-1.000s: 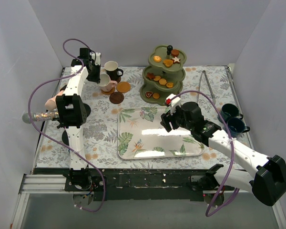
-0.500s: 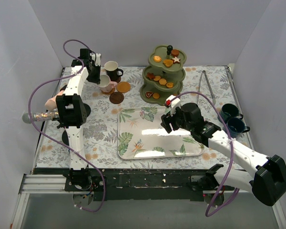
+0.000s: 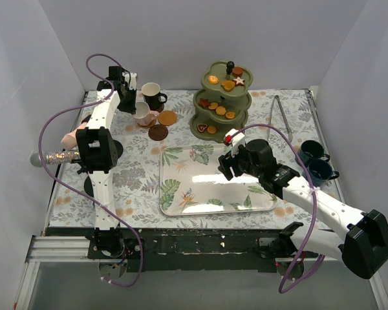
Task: Serve the afternoon tea
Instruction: Place the cup on the coaster.
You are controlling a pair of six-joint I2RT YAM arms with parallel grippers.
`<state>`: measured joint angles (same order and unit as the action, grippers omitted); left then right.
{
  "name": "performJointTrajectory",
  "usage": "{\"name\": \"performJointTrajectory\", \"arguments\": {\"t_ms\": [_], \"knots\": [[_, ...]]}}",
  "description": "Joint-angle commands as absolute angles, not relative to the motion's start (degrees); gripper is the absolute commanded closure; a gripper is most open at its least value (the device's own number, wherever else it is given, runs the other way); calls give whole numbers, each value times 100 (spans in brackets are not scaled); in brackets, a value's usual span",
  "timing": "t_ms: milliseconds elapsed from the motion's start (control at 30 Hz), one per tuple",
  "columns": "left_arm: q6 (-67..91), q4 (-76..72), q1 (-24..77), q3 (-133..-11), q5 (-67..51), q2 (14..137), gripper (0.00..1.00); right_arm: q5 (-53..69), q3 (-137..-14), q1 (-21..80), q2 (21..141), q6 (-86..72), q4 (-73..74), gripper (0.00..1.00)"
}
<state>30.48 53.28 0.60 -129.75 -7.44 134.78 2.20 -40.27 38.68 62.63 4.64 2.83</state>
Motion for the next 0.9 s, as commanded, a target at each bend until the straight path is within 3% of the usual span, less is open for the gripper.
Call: {"name": "performJointTrajectory", "arguments": {"t_ms": [0,200,533,767,867], "knots": [[3102,5036,62,-13034,-800,13368,94,299,-4017,3858,6240,404,53,25],[3155,4992,62,-13060,-791,13359,77,316,-4017,3858,6258,404,53,25],[3190,4975,62,-13078,-791,13368,67,299,-3990,3858,6240,387,53,25],[3217,4738,70,-12964,-984,13193,49,246,-4017,3858,6170,360,53,24],[3234,4544,62,-12841,-950,13087,47,246,-4017,3850,6179,360,53,24]]}}
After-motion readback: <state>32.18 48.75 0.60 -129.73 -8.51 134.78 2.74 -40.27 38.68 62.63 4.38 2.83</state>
